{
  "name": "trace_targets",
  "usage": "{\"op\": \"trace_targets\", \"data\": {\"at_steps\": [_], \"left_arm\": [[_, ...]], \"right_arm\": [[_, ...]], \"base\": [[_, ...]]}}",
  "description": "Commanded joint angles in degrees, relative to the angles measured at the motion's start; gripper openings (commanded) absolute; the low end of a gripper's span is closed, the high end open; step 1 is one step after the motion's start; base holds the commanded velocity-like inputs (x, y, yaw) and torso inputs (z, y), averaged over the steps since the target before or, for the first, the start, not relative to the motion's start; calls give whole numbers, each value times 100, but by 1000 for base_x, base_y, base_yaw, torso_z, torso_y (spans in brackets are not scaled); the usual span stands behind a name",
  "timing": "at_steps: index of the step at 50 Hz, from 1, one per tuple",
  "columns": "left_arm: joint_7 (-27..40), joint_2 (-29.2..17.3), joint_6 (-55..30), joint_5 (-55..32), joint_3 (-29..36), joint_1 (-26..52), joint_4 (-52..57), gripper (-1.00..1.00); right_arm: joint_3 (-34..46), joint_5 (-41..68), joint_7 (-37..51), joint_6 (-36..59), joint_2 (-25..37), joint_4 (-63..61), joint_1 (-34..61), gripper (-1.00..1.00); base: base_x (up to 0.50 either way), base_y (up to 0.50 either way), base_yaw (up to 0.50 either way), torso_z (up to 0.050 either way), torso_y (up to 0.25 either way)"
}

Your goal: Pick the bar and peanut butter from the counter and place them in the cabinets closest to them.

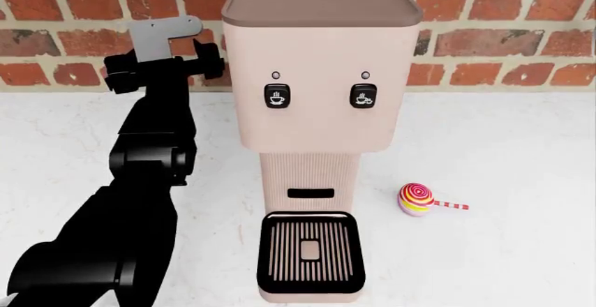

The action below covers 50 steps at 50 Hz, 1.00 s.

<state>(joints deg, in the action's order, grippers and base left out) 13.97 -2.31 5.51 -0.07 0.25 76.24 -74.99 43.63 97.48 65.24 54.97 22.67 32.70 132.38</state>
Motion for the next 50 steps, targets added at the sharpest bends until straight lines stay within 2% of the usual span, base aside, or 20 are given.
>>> {"op": "trace_targets", "data": {"at_steps": [1,9,10,25,50], "left_arm": [[-5,-3,7,-9,23,-1,0,100],[-14,-5,22,-17,2,-2,0,100],[-16,-5,22,-18,-1,0,0,100],[-37,-1,44,-8,13,-7,0,100],[-70,0,56,-11,46,-11,0,100]], "right_arm": [[491,30,-342,196,-52,592,-839,-100],[677,-115,-502,309,-95,682,-970,-100],[701,-133,-525,331,-106,685,-970,100],[710,-198,-716,323,-105,609,-969,100],[833,-641,-761,274,-131,218,-451,100]], "base": [[0,0,0,0,0],[8,0,3,0,0],[11,0,4,0,0],[0,0,0,0,0],[0,0,0,0,0]]}}
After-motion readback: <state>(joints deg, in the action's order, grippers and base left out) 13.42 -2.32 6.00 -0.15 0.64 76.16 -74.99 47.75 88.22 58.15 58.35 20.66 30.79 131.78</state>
